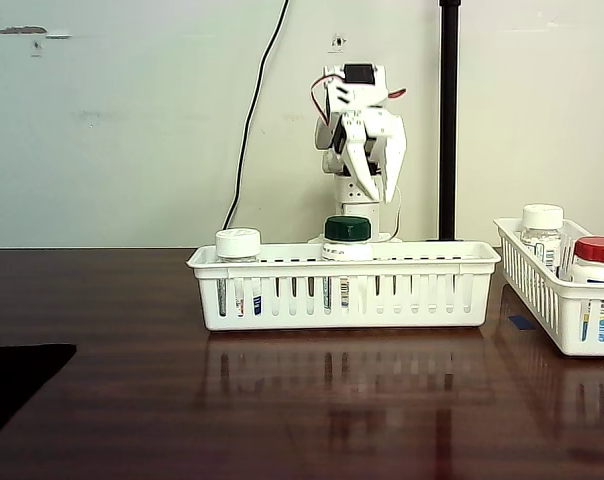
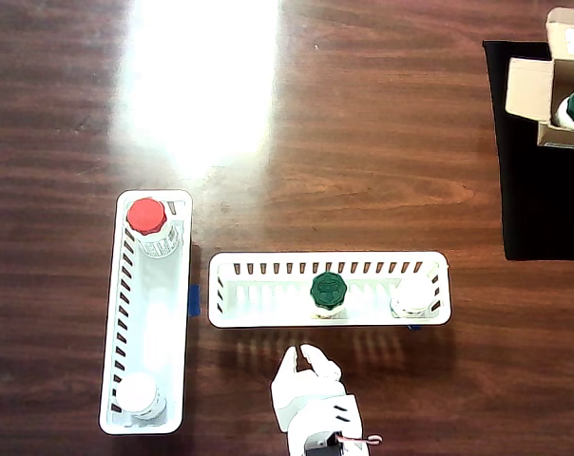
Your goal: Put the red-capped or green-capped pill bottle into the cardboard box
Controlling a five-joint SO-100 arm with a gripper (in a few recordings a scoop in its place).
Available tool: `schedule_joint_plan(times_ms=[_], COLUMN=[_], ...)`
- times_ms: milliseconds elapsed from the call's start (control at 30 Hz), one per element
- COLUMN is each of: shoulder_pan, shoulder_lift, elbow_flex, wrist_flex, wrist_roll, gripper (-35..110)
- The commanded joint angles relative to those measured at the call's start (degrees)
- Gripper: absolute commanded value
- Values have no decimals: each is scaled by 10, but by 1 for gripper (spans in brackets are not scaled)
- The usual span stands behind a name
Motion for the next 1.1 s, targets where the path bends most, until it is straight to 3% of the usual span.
schedule_joint_plan(times_ms=[0, 200, 433, 533, 633, 800, 1067], shoulder_pan=[-17, -13, -56, -61, -76, -68, -42], shoulder_lift=[50, 49, 50, 50, 39, 47, 49], elbow_flex=[71, 154, 154, 154, 154, 154, 154], wrist_flex=[-75, -177, -122, -80, -23, -23, -23], wrist_roll=[8, 18, 19, 59, 162, 53, -206], gripper=[2, 3, 4, 4, 4, 3, 3])
